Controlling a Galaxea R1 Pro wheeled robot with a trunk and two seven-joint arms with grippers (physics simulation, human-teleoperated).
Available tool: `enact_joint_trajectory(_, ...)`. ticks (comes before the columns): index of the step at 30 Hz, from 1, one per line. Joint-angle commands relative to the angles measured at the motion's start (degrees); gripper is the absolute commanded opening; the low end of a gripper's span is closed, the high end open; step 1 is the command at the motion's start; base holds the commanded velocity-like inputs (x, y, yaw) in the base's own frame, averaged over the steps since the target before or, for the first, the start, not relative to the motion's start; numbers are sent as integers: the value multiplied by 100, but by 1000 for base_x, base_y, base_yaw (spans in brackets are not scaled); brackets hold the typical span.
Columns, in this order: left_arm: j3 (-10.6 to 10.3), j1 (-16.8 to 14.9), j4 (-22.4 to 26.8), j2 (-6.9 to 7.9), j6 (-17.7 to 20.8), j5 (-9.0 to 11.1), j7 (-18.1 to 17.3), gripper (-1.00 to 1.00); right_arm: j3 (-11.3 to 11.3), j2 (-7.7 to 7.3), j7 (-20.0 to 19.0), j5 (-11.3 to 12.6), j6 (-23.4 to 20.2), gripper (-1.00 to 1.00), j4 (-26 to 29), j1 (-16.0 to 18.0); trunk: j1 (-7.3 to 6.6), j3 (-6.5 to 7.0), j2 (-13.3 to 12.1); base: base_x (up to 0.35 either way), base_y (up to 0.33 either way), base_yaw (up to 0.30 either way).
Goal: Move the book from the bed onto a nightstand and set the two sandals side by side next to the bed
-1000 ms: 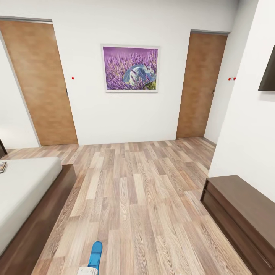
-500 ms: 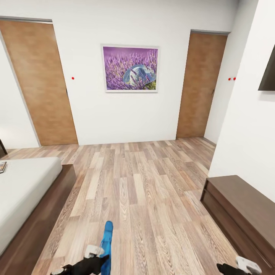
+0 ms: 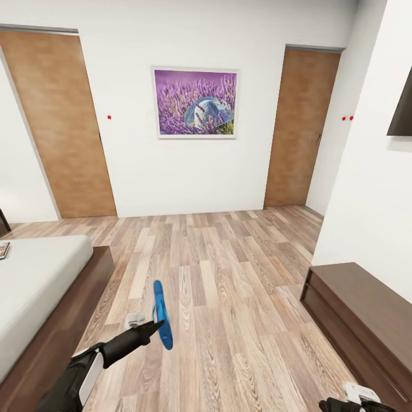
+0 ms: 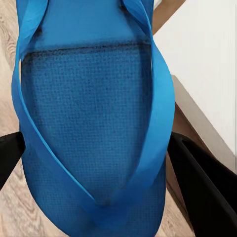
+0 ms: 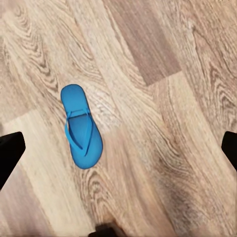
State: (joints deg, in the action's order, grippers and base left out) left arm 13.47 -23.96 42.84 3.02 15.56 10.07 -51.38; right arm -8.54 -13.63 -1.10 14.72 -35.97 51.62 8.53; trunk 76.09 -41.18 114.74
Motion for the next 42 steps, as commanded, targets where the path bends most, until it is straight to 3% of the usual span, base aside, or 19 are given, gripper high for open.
enact_joint_trajectory(1, 6, -3, 8, -1, 62, 64, -19, -100, 75, 1, -12, 3, -30, 100, 9, 4, -1, -6, 3, 0, 0, 0)
enact_joint_trajectory(6, 1, -3, 13, -10, 75, 103, -20, -100, 247, 1, -13, -4, -32, 100, 14, 3, 21, -24, 43, 0, 0, 0)
enact_joint_trajectory(24, 7, -3, 15, -3, 79, 109, -12, -100, 282, -1, -14, -5, -51, 100, 42, 2, 416, -347, 765, 0, 0, 0)
enact_joint_trajectory(28, 4, -3, 14, -10, 80, 109, -12, -100, 285, 0, 3, -38, -619, 100, 254, 71, 504, -419, 925, 0, 0, 0)
enact_joint_trajectory(31, -4, -3, 18, -12, 84, 109, -15, -100, 311, 5, 5, -316, -1316, 100, 339, 669, 570, -473, 1045, 0, 0, 0)
enact_joint_trajectory(32, -4, -3, 17, -12, 86, 109, -17, -100, 601, 74, -9, -566, -1482, 100, 314, 1061, 592, -491, 1086, 0, 0, 0)
enact_joint_trajectory(33, -3, -3, 16, -12, 86, 109, -18, -100, 807, 122, -19, -684, -1546, 100, 301, 1229, 614, -509, 1126, 0, 0, 0)
enact_joint_trajectory(36, -1, -3, 14, -12, 87, 117, -20, -100, 1230, 200, -39, -870, -1644, 100, 287, 1488, 680, -562, 1246, 0, 0, 0)
enact_joint_trajectory(42, 0, -3, 14, -11, 189, 118, -21, -100, 1473, 203, -46, -883, -1657, 100, 284, 1524, 812, -670, 1487, 0, 0, 0)
